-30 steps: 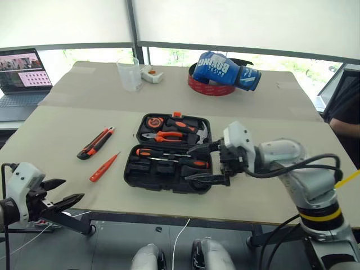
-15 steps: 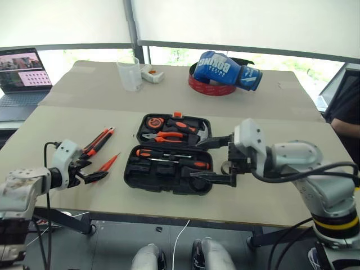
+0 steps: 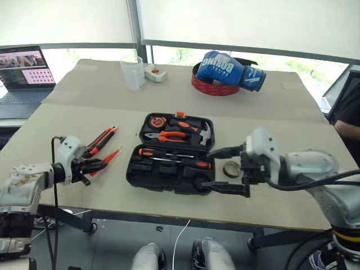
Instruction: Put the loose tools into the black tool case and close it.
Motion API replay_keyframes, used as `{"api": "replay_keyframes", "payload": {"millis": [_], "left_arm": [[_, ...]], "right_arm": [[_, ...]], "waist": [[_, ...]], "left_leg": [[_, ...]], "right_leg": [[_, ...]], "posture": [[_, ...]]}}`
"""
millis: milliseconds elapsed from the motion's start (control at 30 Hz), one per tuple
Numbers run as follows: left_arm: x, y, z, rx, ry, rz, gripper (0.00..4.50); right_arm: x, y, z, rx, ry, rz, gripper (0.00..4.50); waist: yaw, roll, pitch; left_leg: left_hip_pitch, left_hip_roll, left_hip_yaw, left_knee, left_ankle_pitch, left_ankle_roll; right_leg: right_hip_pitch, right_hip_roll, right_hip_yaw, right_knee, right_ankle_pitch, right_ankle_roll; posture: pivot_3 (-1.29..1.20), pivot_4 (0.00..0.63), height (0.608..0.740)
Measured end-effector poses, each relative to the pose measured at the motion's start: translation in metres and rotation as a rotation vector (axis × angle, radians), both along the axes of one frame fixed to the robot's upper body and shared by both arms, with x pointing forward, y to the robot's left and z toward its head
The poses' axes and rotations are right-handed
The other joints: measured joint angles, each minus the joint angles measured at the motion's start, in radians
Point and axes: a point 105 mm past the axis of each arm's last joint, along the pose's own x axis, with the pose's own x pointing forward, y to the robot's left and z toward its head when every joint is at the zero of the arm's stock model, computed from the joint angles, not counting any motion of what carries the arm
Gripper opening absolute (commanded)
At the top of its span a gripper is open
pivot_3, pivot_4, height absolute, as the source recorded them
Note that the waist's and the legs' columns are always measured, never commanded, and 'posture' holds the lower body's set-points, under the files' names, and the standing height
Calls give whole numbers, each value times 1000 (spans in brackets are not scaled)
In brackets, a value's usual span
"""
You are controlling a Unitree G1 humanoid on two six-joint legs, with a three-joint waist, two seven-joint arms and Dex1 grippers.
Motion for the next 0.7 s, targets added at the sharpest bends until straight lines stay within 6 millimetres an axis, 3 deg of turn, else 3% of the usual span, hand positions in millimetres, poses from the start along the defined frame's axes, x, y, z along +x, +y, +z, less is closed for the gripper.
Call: {"api": "replay_keyframes", "payload": {"millis": [133, 233, 400, 700], "left_arm": [[3, -27, 45, 1, -97, -207, 438], [-1, -61, 56, 30, -99, -428, 438], [-3, -105, 34, 174, -36, -781, 438], [21, -119, 8, 298, 21, -941, 438]], "right_arm": [[-7, -7, -9, -39, 22, 1, 4500], [-7, -9, -11, -46, 7, -7, 4500], [-1, -10, -11, -40, -27, -57, 4500], [-3, -12, -10, -33, -70, -125, 4500]], "waist": [[-2, 0, 0], [-2, 0, 0], [-3, 0, 0], [-3, 0, 0]], "left_leg": [[-1, 0, 0, 0, 0, 0], [0, 0, 0, 1, 0, 0], [0, -1, 0, 2, 1, 0], [-3, 0, -1, 7, 0, 3]], "right_leg": [[0, 0, 0, -1, 0, 1], [1, 2, 0, -1, 0, 1], [1, 6, 0, 0, 0, 1], [1, 5, -1, 0, 0, 1]], "posture": [[0, 150, 714], [0, 150, 714], [0, 150, 714], [0, 150, 714]]}}
